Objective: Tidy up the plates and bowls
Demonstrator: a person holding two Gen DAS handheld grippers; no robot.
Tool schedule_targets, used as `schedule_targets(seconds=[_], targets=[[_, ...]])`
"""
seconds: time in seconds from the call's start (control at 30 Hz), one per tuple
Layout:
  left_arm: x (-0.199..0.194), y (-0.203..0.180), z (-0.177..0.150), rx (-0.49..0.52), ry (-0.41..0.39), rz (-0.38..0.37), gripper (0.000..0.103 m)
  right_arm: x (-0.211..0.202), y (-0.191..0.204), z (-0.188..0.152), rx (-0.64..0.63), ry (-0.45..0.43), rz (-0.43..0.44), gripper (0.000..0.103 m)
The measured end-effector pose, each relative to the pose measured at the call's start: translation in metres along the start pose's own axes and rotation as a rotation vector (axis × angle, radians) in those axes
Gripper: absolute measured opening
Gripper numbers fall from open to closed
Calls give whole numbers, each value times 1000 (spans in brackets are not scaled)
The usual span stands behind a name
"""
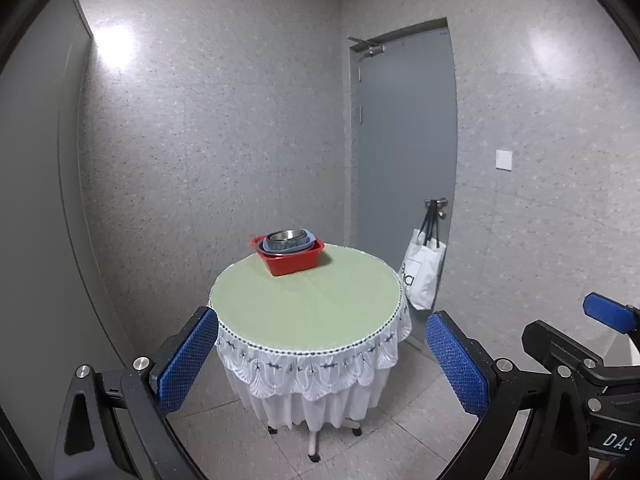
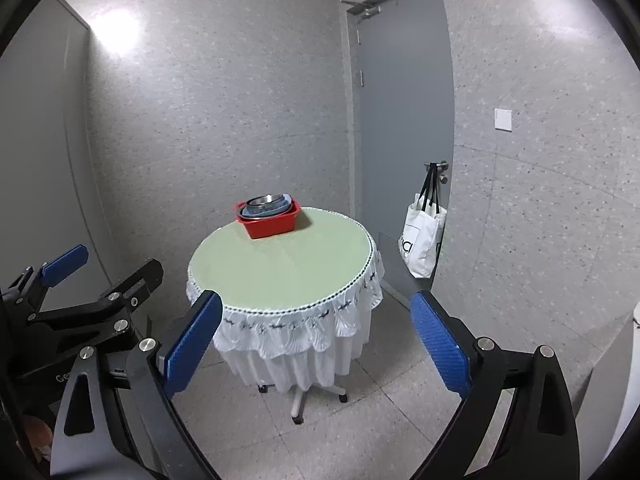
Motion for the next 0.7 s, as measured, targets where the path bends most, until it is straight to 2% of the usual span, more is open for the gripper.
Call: schedule_targets(seconds=[0.33, 0.7], targets=[[-100, 24, -4, -1, -12, -18, 103, -73, 29, -20, -6, -22, 2, 100], [-219, 85, -34, 20, 7, -38, 103, -150, 87, -52, 22, -24, 1, 101]])
Point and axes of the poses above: each gripper's, at about its wrist camera, not at the fingertips, and x roughly the way its jaws point, y to its left, z to its top, the point moved 7 cm from there along x, roughly the way its jaws point, and after that the axes turned 5 degrees about -x, right-handed, at the moved point
